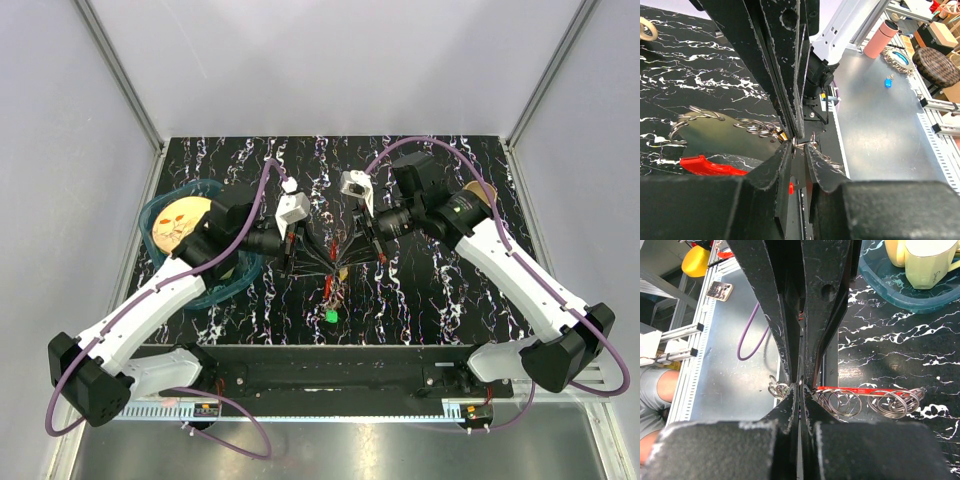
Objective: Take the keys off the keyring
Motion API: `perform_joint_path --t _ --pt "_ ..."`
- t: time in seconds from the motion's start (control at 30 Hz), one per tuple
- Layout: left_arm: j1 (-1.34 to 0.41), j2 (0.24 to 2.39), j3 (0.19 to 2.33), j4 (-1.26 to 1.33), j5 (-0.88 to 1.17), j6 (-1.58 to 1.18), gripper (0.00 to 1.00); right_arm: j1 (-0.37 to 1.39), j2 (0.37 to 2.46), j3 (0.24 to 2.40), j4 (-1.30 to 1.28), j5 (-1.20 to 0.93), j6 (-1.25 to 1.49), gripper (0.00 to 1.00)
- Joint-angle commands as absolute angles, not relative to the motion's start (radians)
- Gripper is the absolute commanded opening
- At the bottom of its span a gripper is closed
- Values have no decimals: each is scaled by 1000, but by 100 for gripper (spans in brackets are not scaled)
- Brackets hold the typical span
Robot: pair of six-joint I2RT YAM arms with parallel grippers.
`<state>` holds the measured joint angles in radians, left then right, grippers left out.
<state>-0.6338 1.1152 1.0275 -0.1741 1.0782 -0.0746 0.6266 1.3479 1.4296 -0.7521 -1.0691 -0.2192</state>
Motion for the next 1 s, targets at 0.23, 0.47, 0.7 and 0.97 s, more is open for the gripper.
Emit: perform_joint_path --t 0.23,0.47,0.7,0.97 --pt "-655 1138 1086 -133 1138 -61 2 649 1322 1427 -695 -1114 -199 0" --pt "-658 1103 1049 -77 1050 -86 0 650 1304 1413 -661 -975 -143 20" --pt "-638 1016 905 152 940 -271 0 649 1125 1260 -361 -616 51 46" --pt "-624 943 790 474 844 -458 0 650 827 935 -35 -386 83 59"
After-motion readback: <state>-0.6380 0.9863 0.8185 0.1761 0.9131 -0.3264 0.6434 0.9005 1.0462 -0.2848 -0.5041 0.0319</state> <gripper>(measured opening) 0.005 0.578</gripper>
